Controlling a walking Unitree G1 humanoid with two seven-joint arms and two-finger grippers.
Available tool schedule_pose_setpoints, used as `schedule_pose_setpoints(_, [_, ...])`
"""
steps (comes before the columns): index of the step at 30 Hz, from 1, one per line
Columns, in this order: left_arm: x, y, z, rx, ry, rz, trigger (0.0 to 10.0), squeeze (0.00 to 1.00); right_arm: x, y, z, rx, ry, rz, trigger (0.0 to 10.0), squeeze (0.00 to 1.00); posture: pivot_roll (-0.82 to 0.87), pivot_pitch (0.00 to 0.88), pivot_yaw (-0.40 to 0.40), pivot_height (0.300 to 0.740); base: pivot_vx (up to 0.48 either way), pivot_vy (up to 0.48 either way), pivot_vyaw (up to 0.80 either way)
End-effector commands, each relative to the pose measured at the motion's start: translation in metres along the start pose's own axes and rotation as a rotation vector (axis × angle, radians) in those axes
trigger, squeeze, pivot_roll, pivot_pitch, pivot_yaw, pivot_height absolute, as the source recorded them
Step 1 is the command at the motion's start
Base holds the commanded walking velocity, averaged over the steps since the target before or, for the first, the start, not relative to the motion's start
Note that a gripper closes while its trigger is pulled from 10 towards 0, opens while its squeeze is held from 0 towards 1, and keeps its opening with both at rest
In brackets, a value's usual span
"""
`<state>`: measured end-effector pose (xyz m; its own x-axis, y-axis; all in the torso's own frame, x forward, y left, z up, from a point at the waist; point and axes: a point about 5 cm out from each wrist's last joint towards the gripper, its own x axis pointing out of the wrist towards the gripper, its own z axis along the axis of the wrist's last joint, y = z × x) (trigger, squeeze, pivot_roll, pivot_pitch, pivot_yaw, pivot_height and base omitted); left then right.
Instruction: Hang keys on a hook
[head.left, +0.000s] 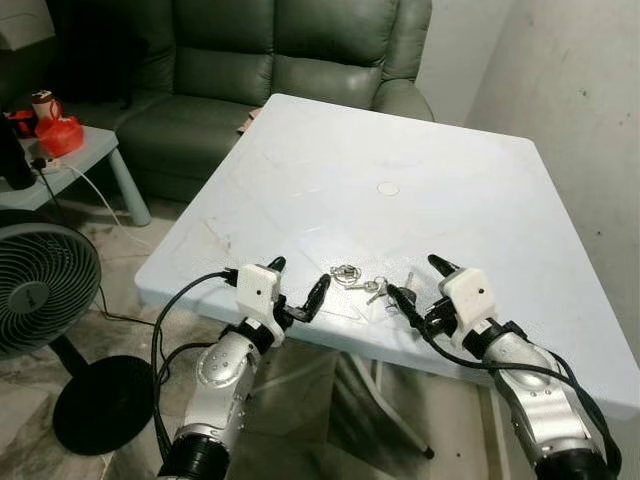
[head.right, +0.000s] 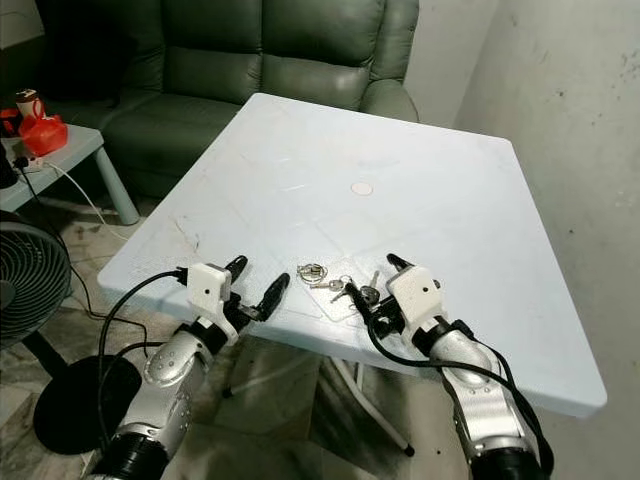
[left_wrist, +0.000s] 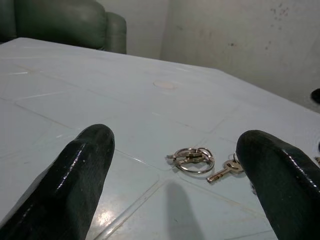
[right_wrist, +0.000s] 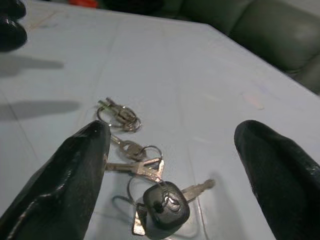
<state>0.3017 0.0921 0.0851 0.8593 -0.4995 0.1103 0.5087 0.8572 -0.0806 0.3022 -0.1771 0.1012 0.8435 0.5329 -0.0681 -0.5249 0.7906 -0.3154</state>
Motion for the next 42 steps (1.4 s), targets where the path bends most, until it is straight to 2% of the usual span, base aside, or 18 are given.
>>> schedule_pose_setpoints(1, [0.000, -0.004, 0.002, 0.016, 0.000, -0.020, 10.0, 0.00, 0.002, -0.004, -0.001, -0.015, 0.016, 0.021, 10.0, 0.00, 0.01, 0.068, -0.096, 0.740, 0.000, 0.000, 0.00])
schedule_pose_setpoints(7, [-0.007, -0.014, -0.001, 0.010, 0.006, -0.043, 10.0, 0.00, 0.010, -0.004, -0.007, -0.021, 0.052, 0.072, 10.0, 0.00, 0.03, 0.091, -0.105, 0.740, 0.000, 0.000, 0.00])
schedule_pose_setpoints(15, [-0.013, -0.028, -0.004, 0.004, 0.020, -0.093, 10.0, 0.00, 0.013, -0.008, -0.011, -0.017, 0.070, 0.121, 10.0, 0.00, 0.04, 0.097, -0.108, 0.740, 0.000, 0.000, 0.00])
schedule_pose_setpoints(21, [-0.015, -0.031, -0.003, 0.009, 0.028, -0.110, 10.0, 0.00, 0.013, -0.011, -0.013, 0.000, 0.071, 0.139, 10.0, 0.00, 0.04, 0.097, -0.106, 0.740, 0.000, 0.000, 0.00])
schedule_pose_setpoints(22, [-0.015, -0.030, -0.002, 0.010, 0.028, -0.108, 10.0, 0.00, 0.012, -0.012, -0.014, 0.003, 0.072, 0.139, 9.5, 0.00, 0.04, 0.095, -0.102, 0.740, 0.000, 0.000, 0.00])
schedule_pose_setpoints(23, [-0.015, -0.029, -0.002, 0.011, 0.028, -0.106, 10.0, 0.00, 0.012, -0.012, -0.014, 0.010, 0.070, 0.141, 8.2, 0.00, 0.04, 0.095, -0.102, 0.740, 0.000, 0.000, 0.00])
schedule_pose_setpoints(24, [-0.014, -0.028, -0.001, 0.013, 0.029, -0.104, 10.0, 0.00, 0.012, -0.014, -0.013, 0.005, 0.060, 0.143, 4.9, 0.00, 0.04, 0.095, -0.102, 0.740, 0.000, 0.000, 0.00])
schedule_pose_setpoints(25, [-0.014, -0.028, -0.001, 0.013, 0.029, -0.103, 10.0, 0.00, 0.012, -0.014, -0.013, 0.003, 0.058, 0.144, 4.9, 0.00, 0.04, 0.095, -0.102, 0.740, 0.000, 0.000, 0.00])
schedule_pose_setpoints(26, [-0.014, -0.028, 0.000, 0.013, 0.029, -0.102, 10.0, 0.00, 0.011, -0.014, -0.013, 0.005, 0.057, 0.145, 0.4, 0.00, 0.04, 0.090, -0.100, 0.740, 0.000, 0.000, 0.00])
schedule_pose_setpoints(27, [-0.014, -0.027, 0.000, 0.014, 0.030, -0.101, 10.0, 0.00, 0.011, -0.014, -0.014, 0.009, 0.056, 0.152, 0.0, 0.00, 0.04, 0.090, -0.100, 0.740, 0.000, 0.000, 0.00])
schedule_pose_setpoints(42, [-0.015, -0.029, 0.001, 0.018, 0.033, -0.098, 10.0, 0.00, 0.010, -0.016, -0.015, 0.003, 0.057, 0.196, 0.0, 0.00, 0.05, 0.084, -0.105, 0.740, 0.000, 0.000, 0.00])
